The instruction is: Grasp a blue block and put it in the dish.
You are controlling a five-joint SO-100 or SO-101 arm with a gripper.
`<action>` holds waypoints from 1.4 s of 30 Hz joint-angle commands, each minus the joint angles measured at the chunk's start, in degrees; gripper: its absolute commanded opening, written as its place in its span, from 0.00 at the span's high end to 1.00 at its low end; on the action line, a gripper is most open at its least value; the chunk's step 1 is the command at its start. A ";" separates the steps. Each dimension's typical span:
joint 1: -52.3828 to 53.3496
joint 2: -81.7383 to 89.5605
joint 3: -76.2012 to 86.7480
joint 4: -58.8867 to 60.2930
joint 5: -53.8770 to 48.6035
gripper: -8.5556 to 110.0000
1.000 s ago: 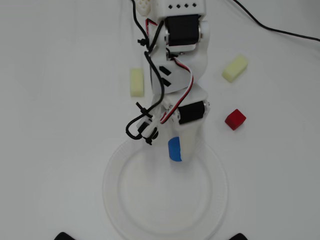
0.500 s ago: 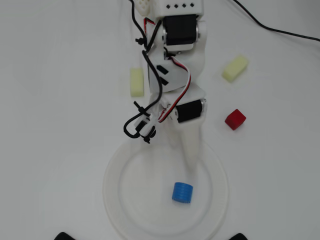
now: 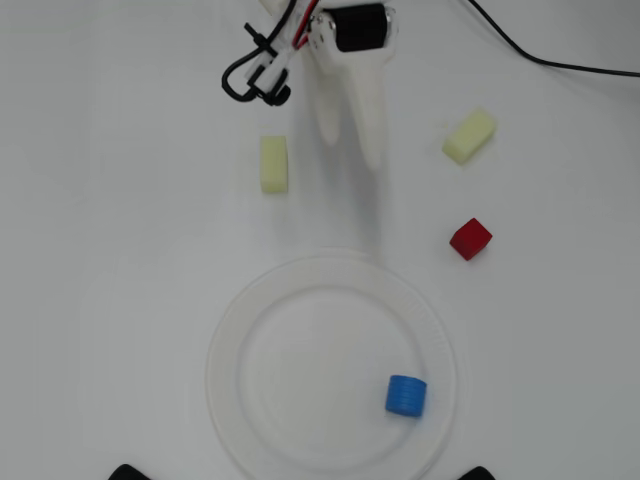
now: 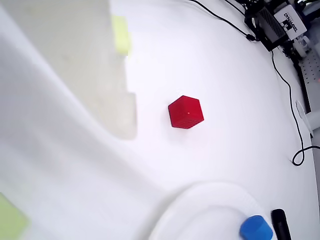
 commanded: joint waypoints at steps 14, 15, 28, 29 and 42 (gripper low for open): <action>0.97 53.09 44.47 19.51 4.22 0.67; 1.49 53.09 45.09 19.78 4.31 0.69; 4.57 53.00 49.66 21.71 4.39 0.93; 5.36 53.00 49.66 21.71 4.31 0.93; 8.09 52.91 49.66 21.71 6.59 0.90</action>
